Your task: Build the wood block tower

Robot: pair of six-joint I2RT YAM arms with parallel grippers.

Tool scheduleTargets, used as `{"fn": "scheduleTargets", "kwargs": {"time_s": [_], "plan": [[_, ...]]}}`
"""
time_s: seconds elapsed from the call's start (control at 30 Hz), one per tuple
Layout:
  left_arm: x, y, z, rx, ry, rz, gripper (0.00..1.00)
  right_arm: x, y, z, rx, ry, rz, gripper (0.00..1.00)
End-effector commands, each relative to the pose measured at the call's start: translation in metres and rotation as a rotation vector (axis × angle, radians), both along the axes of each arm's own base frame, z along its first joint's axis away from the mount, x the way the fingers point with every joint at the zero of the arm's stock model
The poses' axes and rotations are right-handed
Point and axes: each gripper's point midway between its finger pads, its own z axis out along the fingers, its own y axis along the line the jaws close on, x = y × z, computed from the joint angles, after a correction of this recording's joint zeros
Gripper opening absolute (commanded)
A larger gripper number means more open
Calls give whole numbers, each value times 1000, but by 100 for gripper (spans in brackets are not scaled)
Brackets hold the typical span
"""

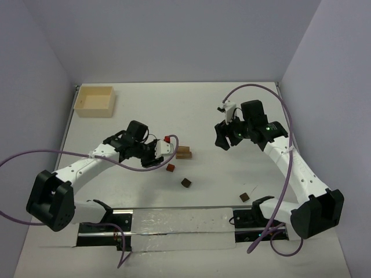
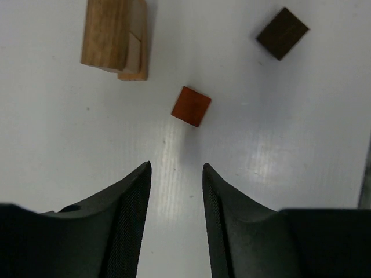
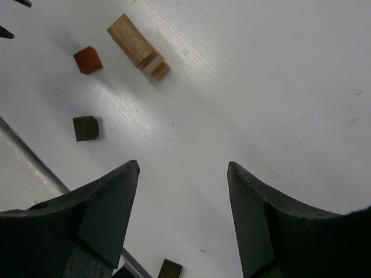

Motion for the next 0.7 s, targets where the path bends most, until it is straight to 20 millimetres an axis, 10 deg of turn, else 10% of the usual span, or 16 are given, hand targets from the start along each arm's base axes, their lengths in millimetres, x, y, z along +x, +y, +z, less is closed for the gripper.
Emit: {"fn": "scheduleTargets", "kwargs": {"time_s": [0.0, 0.23, 0.67], "plan": [[44, -24, 10, -105, -70, 149, 44, 13, -3, 14, 52, -37, -42, 71], [76, -28, -2, -119, -12, 391, 24, 20, -2, 17, 55, -31, -50, 71], [88, -41, -26, -134, 114, 518, 31, 25, -2, 15, 50, -22, -57, 71]]}}
